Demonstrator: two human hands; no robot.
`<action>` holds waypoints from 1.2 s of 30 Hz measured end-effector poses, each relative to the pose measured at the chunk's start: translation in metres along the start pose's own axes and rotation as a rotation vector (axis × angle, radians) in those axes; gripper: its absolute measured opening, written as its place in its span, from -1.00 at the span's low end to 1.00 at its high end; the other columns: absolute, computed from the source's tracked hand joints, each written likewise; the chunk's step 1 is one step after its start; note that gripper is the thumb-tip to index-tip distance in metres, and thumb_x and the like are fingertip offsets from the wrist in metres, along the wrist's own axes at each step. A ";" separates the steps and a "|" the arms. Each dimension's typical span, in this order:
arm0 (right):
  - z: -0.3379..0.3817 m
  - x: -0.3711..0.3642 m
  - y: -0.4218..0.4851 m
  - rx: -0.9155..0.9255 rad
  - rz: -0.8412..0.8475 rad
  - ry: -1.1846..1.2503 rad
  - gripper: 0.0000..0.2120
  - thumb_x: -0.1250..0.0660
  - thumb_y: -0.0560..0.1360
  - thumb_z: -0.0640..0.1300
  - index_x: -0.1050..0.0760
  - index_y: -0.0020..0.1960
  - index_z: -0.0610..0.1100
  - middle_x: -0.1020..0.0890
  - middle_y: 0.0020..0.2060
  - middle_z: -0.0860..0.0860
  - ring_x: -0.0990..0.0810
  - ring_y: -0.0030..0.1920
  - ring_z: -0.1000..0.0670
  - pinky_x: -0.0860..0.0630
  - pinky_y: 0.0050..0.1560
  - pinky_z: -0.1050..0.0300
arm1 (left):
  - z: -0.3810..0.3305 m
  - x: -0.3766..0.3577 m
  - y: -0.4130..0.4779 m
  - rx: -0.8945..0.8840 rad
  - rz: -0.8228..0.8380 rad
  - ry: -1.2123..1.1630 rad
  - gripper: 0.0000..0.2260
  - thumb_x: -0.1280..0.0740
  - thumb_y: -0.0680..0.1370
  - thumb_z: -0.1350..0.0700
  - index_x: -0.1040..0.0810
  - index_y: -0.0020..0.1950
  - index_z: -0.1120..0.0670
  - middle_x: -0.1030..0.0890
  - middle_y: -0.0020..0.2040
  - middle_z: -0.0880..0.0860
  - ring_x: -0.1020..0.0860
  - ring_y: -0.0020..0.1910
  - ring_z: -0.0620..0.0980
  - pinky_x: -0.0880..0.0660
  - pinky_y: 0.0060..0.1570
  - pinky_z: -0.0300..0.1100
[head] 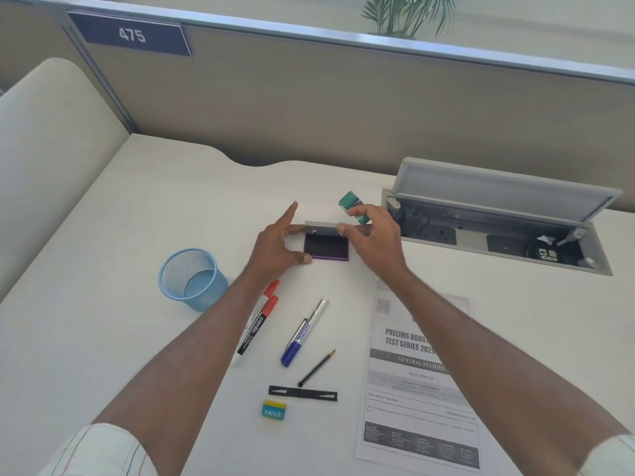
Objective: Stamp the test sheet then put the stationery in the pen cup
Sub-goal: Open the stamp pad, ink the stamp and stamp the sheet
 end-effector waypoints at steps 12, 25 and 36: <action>-0.018 0.002 0.020 -0.210 -0.061 0.153 -0.86 -0.48 0.61 -0.11 -0.67 0.16 -0.01 -0.64 0.26 -0.03 -0.65 0.25 -0.02 -0.71 0.13 0.02 | 0.002 -0.001 0.003 0.019 0.034 -0.030 0.14 -0.71 0.41 0.20 -0.05 0.77 -0.18 -0.65 0.45 -0.15 -0.52 0.40 -0.12 -0.43 0.43 -0.15; -0.020 0.009 0.011 -0.537 0.051 0.987 -0.73 -0.27 0.66 -0.44 -0.44 0.25 -0.15 -0.66 0.06 -0.20 -0.62 -0.23 -0.03 -0.64 -0.22 0.13 | 0.002 0.000 0.003 0.013 0.071 -0.010 0.12 -0.70 0.43 0.18 -0.06 0.78 -0.12 -0.63 0.47 -0.17 -0.50 0.39 -0.14 -0.38 0.35 -0.22; -0.007 -0.005 -0.012 -0.624 0.373 1.388 -0.65 -0.19 0.63 -0.43 -0.51 0.33 -0.19 -0.69 0.10 -0.26 -0.52 -0.17 -0.01 -0.64 -0.11 0.15 | 0.000 -0.003 -0.005 0.016 0.028 -0.029 0.05 -0.71 0.42 0.13 -0.17 0.76 -0.08 -0.63 0.48 -0.11 -0.51 0.34 -0.12 -0.41 0.40 -0.18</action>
Point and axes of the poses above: each hand's wrist, its own y-axis towards the middle knuckle, its own x-axis out of the back of the hand, z = x × y, the point moved 8 cm from there along y, towards the middle knuckle
